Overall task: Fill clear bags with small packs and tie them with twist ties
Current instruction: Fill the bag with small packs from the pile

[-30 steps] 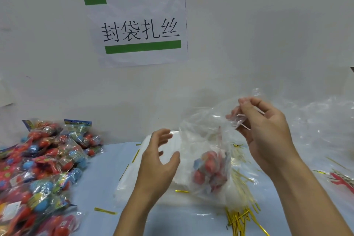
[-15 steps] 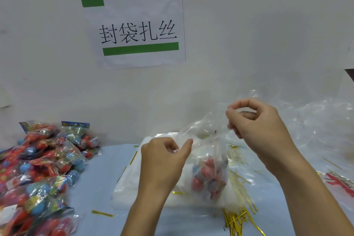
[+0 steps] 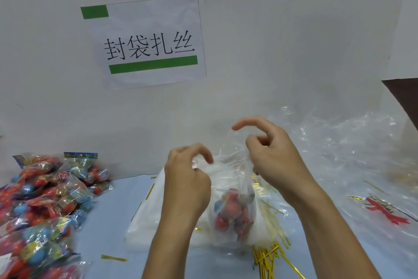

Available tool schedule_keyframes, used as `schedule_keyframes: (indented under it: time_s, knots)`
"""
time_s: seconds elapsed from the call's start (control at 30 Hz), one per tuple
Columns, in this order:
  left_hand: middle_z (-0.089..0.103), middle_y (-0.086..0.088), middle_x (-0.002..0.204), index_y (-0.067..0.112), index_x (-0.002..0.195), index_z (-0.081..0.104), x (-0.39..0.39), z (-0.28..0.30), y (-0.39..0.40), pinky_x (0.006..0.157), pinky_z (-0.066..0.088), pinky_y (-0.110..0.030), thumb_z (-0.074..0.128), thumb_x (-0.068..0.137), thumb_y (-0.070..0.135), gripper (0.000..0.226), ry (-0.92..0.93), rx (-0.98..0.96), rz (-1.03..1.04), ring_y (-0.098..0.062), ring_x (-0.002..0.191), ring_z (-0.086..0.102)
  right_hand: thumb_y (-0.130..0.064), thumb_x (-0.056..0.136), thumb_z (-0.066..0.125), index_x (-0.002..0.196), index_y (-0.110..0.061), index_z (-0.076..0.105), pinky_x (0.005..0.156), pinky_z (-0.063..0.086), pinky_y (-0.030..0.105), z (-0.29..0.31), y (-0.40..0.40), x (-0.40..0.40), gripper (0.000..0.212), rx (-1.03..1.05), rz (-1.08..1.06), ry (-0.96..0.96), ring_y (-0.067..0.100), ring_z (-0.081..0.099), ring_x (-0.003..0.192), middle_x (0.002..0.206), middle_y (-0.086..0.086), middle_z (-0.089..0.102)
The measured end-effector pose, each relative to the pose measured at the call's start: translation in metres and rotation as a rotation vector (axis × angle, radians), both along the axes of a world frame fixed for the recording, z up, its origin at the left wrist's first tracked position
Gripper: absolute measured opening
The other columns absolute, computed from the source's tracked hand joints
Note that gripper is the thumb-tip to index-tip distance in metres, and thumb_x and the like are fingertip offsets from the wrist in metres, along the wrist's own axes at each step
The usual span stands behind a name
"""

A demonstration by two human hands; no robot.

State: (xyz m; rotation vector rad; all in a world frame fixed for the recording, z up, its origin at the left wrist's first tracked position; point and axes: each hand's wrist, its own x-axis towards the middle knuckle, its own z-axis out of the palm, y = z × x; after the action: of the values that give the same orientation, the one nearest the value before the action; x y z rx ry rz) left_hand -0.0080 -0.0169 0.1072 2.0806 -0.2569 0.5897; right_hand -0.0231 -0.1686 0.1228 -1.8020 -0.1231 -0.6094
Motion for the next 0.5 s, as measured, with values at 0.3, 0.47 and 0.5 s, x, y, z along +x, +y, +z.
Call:
schedule_keyframes:
  time_s: [0.3,0.47,0.5]
  knots:
    - [0.047,0.008,0.097,0.020,0.109,0.073,-0.004,-0.006,-0.006,0.071,0.029,0.007,0.063,0.091,0.015,0.021,-0.125,0.070,0.078,0.004,0.087,0.050,0.000,0.088,0.047,0.073,-0.021,0.078,0.037,0.027,0.009,0.008,-0.003,-0.006,0.039,-0.243,-0.160,-0.084,0.008,0.037,0.031,0.032,-0.013,0.039]
    - [0.050,0.009,0.093,0.028,0.106,0.075,-0.007,0.010,0.009,0.073,0.035,0.002,0.059,0.091,-0.001,0.036,-0.286,0.043,0.057,0.009,0.090,0.050,-0.010,0.086,0.057,0.087,-0.018,0.081,0.050,0.037,0.003,0.012,-0.004,-0.009,0.026,-0.296,-0.249,-0.105,-0.004,0.053,0.047,0.039,-0.021,0.049]
    - [0.051,0.009,0.093,0.029,0.100,0.076,-0.007,0.010,0.010,0.073,0.036,0.001,0.058,0.091,-0.003,0.038,-0.248,0.060,0.033,0.009,0.091,0.049,-0.015,0.085,0.060,0.093,-0.019,0.081,0.053,0.037,0.002,0.011,-0.003,-0.010,0.023,-0.320,-0.243,-0.066,-0.005,0.053,0.050,0.042,-0.018,0.049]
